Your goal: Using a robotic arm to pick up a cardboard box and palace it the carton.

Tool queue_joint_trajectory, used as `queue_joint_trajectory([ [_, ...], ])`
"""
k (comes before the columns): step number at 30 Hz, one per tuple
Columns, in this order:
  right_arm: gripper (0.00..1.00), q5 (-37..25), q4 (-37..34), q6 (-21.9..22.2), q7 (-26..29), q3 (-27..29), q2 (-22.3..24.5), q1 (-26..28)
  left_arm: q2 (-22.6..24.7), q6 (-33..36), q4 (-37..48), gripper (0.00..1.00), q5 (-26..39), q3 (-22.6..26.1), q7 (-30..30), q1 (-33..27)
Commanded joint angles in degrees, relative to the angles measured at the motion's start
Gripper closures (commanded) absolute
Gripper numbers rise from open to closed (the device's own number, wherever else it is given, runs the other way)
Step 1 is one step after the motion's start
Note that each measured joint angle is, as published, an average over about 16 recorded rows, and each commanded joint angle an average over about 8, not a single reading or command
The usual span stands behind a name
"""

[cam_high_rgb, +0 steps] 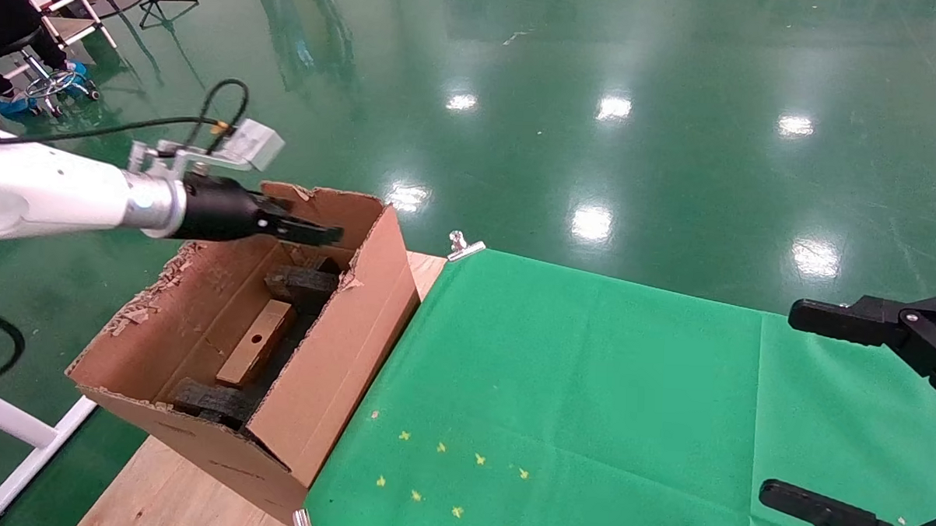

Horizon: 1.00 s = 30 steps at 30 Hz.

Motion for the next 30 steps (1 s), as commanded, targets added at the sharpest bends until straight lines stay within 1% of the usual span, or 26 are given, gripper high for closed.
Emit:
queue_joint_trajectory([
  [1,0.0,0.0,0.0,0.0,0.0,0.0,0.0,0.0,-0.4,1.1,-2.2,0.0,-1.9,-1.4,0.8,1.5],
  [30,0.0,0.0,0.0,0.0,0.0,0.0,0.0,0.0,-5.5,17.8,-33.3,0.0,-29.1,-21.2,12.9,23.7],
])
